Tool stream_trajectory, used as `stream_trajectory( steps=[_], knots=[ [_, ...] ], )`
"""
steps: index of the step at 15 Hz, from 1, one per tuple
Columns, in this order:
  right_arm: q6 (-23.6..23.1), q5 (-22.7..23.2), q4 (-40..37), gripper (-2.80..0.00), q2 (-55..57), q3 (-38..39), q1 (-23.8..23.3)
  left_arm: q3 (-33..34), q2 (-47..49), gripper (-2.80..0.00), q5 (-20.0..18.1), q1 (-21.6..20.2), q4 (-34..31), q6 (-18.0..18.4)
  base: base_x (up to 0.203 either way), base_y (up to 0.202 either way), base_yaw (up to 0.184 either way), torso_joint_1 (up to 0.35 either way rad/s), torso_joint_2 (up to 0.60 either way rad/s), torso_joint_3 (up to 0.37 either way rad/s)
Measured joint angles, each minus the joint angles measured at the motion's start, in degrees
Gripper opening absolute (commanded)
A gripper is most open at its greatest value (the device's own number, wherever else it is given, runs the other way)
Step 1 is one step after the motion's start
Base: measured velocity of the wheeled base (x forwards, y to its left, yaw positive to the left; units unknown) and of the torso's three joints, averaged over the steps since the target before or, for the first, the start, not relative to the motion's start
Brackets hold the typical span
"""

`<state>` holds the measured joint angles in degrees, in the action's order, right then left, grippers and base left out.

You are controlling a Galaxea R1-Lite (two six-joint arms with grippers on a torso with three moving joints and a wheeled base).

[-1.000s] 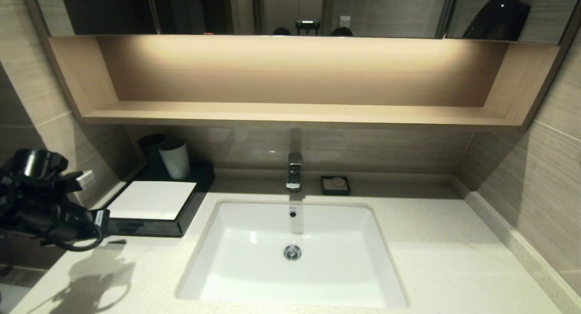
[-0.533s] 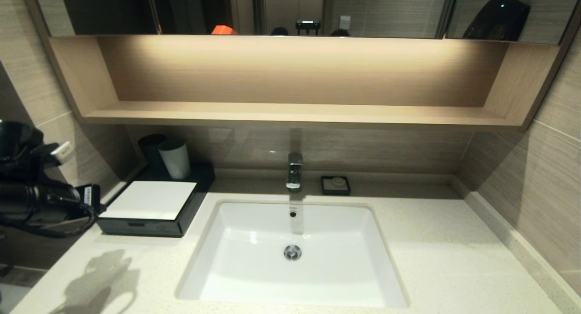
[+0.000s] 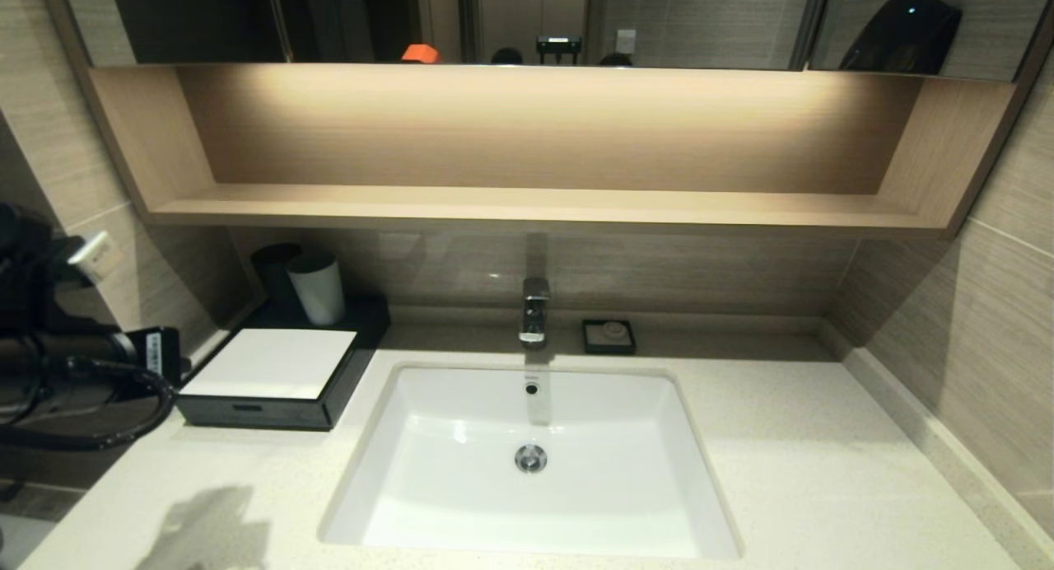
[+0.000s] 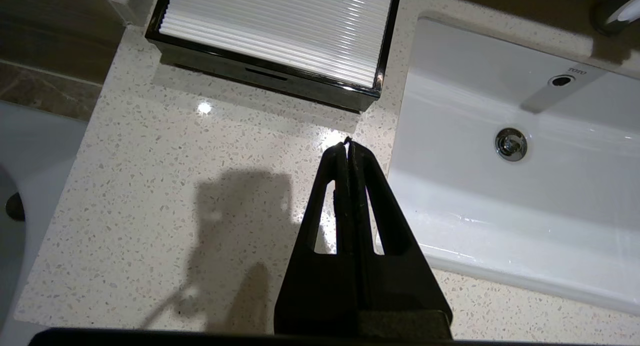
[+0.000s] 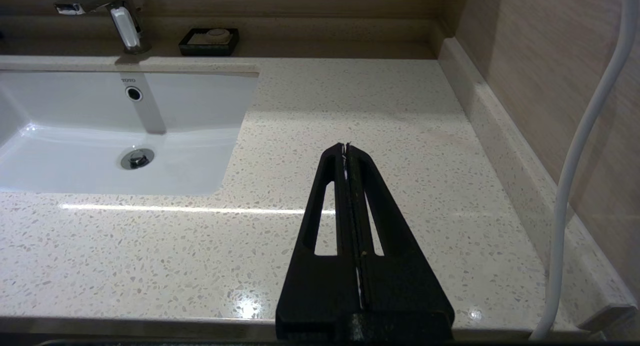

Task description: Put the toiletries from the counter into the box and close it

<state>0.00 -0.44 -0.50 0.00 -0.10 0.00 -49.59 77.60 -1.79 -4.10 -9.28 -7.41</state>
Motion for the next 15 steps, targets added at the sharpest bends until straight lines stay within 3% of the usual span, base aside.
stream_trajectory(
  steps=[5, 15],
  knots=[
    [0.0, 0.0, 0.0, -2.80, 0.0, 0.0, 0.0, 5.4, -8.1, -2.80, 3.9, 0.2, 0.1, 0.2, 0.000, 0.000, 0.000, 0.000, 0.00, 0.000],
    [0.0, 0.0, 0.0, -2.80, 0.0, 0.0, 0.0, 13.1, -25.4, -2.80, 4.8, 0.1, -0.4, 0.3, 0.000, 0.000, 0.000, 0.000, 0.00, 0.000]
  ],
)
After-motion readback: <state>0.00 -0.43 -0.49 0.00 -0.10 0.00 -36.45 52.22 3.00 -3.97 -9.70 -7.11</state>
